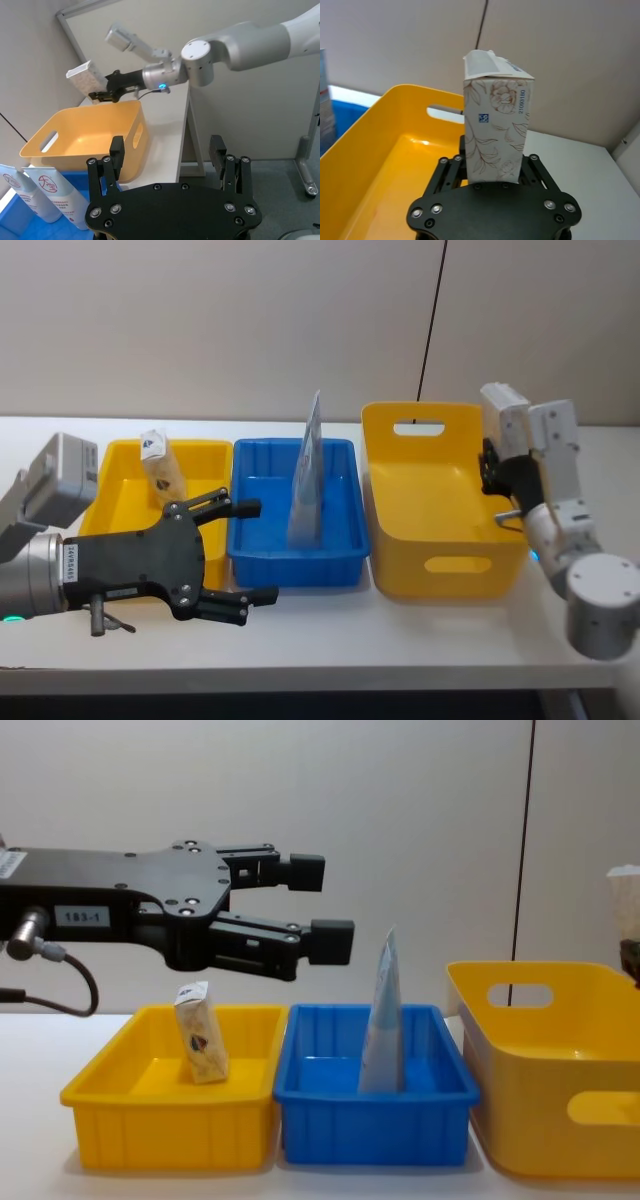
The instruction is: Bimanual collaborative sorting of washing and personal care products
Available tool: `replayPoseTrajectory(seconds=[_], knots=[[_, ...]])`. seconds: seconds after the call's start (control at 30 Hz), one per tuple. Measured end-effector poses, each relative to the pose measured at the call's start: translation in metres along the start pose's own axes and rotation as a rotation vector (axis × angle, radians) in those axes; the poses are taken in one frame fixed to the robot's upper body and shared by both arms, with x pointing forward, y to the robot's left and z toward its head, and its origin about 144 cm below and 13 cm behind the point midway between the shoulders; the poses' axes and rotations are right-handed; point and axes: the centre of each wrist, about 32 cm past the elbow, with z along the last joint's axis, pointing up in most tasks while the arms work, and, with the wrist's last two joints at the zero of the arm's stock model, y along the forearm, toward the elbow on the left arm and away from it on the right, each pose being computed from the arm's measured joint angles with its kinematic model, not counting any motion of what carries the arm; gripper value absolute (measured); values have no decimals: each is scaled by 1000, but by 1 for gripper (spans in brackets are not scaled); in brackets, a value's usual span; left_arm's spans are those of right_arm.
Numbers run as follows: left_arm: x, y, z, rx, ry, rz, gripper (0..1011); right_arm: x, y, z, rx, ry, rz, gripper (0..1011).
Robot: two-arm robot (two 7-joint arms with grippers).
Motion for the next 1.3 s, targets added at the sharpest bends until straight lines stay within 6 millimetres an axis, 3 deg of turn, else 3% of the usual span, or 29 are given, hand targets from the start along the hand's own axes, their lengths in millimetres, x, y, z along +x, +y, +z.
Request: replayPoseTrajectory(seconds=[0.23, 0.47, 1.3], knots=[[0, 0, 0, 0, 0, 0, 1002, -25, 30, 7, -11, 28, -85, 364], [0, 0, 0, 0, 0, 0, 1001, -37, 45, 16, -3, 51, -86, 364], [0, 0, 0, 0, 0, 0, 1001, -41, 65, 34, 0, 112, -19, 364]])
